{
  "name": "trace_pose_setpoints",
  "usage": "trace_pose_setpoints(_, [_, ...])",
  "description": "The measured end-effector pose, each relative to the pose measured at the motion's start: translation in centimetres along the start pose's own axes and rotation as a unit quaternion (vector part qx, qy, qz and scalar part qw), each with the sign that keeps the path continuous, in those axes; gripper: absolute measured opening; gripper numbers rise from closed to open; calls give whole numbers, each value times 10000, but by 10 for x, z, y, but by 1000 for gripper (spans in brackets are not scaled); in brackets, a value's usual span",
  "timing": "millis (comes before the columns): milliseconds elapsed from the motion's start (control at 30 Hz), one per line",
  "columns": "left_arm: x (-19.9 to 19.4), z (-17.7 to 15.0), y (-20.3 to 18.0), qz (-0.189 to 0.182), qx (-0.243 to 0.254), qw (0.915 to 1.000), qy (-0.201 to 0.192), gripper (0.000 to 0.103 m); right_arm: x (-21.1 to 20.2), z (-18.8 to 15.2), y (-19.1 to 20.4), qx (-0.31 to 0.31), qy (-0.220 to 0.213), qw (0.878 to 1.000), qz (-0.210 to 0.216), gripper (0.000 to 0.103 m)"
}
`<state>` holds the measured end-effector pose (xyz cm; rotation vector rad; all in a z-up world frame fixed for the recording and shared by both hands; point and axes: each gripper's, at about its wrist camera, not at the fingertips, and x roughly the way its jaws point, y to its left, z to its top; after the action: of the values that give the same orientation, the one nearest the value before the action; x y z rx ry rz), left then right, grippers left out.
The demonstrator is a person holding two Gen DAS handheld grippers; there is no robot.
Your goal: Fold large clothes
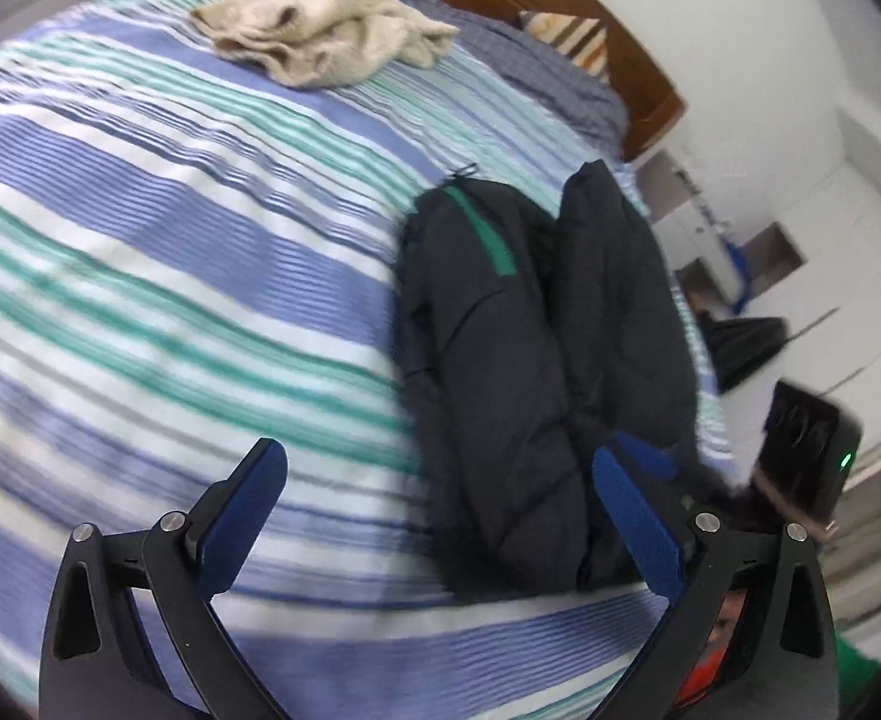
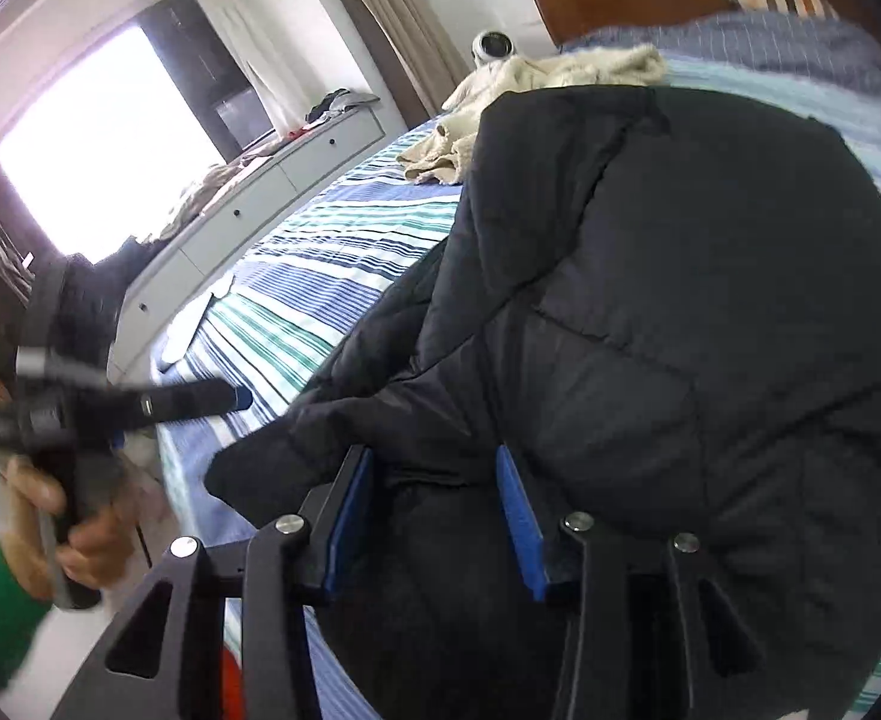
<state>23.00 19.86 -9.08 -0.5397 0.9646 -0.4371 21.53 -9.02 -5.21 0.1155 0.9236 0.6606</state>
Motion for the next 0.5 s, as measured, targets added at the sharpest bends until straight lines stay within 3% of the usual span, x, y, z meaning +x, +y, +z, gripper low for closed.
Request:
trace_pose_setpoints(133, [38,22,0,-778,49,9959,454,101,1,-4,3,-123,66,9999,-70,42])
trace_pose_setpoints(200, [58,32,-5,-981,173,9927,685,101,2,-6,7,-251,96,9995,-159,42])
trace_pose_setpoints(400, [115,33,-19,-825,590,9829,1535,102,0,-14,12,-507,1,9982,-305,42])
trace_pose_setpoints(500, [121,32,-25,-888,555,9819,1576,103,-9,-15,18,-661,18,9964,-525,43])
